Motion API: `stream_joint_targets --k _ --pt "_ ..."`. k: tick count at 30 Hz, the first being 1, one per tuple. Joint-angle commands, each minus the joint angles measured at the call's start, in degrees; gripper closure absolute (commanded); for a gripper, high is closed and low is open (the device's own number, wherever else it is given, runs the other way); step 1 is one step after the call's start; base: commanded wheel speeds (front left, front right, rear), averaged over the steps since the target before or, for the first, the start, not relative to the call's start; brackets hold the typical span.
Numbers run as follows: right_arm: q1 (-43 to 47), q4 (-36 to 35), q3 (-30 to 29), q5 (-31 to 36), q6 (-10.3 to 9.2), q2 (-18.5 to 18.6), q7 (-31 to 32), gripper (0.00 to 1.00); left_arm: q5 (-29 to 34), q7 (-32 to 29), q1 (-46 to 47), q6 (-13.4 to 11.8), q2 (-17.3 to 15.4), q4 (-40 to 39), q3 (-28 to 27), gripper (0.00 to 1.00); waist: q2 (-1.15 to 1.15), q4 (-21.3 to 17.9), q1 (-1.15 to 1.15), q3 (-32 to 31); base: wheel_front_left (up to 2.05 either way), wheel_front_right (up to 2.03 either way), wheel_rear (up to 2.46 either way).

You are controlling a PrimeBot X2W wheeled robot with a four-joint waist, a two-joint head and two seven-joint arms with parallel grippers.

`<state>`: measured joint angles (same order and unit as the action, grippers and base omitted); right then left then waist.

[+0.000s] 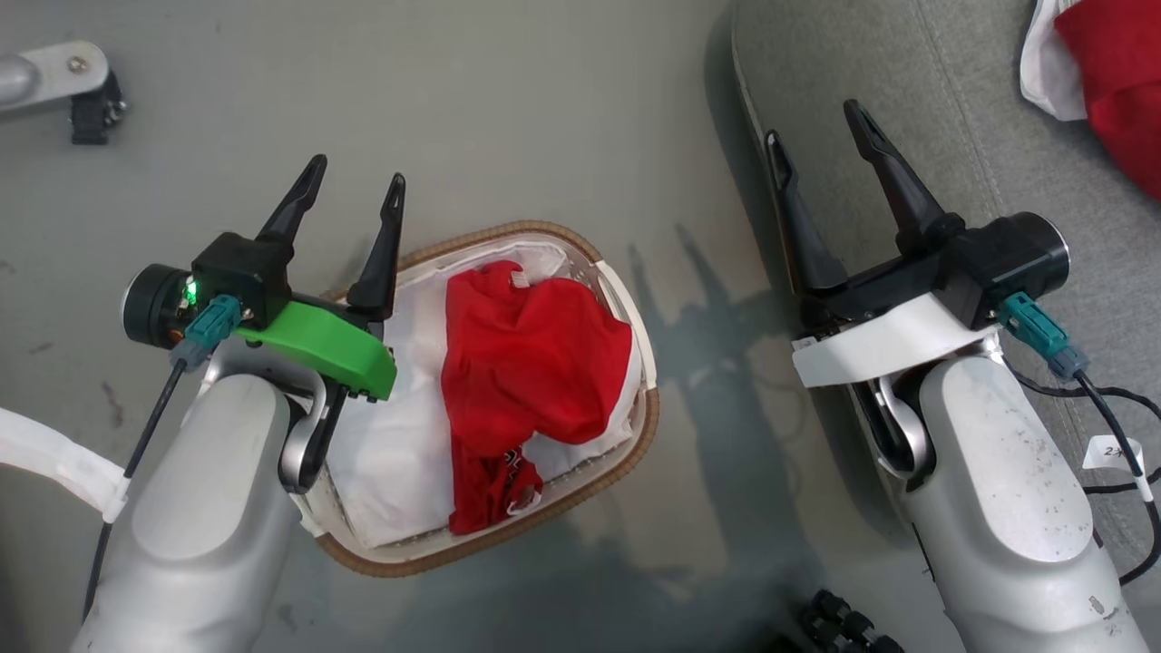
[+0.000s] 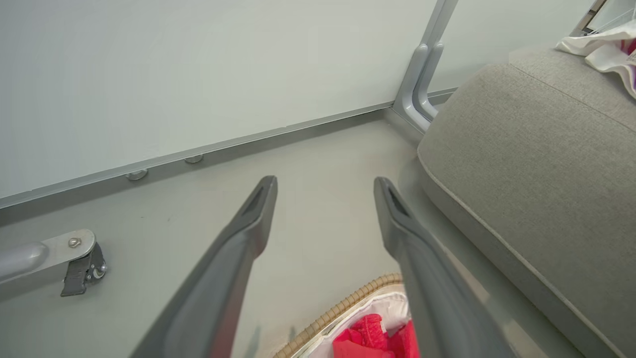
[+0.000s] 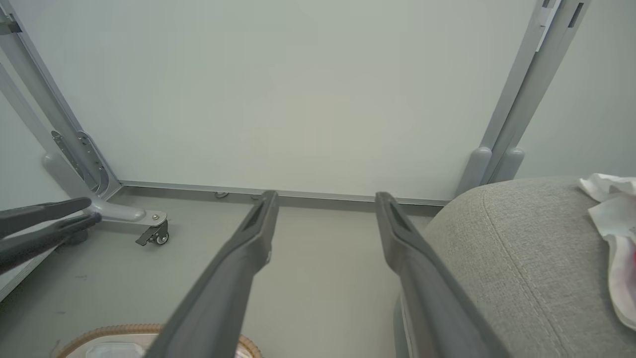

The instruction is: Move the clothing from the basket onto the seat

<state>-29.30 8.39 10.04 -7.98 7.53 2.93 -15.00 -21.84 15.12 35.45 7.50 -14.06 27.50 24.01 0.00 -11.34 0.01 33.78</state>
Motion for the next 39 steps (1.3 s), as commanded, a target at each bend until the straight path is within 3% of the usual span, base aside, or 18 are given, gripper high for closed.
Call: stream_joint_targets --k 1,20,31,39 --pt "-0.75 -0.52 0.24 -0.18 -0.08 0.06 -0.28 0.0 -0.49 0.04 1.41 -0.02 -0.85 0.62 0.63 0.0 0.0 -4.1 -0.01 6.02 0.0 0.0 0.0" --pt "-2.08 -4.72 3.37 -2.25 -0.08 0.04 -0.27 0.0 -10.84 0.04 8.87 -0.02 -5.01 15.13 14.47 0.0 0.0 -9.44 -0.01 15.31 0.0 0.0 0.0" --pt "-1.42 -4.29 4.67 -0.65 -0.08 0.07 -0.27 0.0 -24.72 -0.46 11.64 -0.02 -4.88 25.05 22.2 0.0 0.0 -7.99 -0.01 17.29 0.07 0.07 0.07" --pt "-2.19 -4.61 4.27 0.13 -0.08 0.09 -0.27 0.0 -35.91 -3.77 12.82 -0.02 -7.24 21.35 31.75 0.0 0.0 -6.67 -0.01 18.21 0.02 0.02 0.02"
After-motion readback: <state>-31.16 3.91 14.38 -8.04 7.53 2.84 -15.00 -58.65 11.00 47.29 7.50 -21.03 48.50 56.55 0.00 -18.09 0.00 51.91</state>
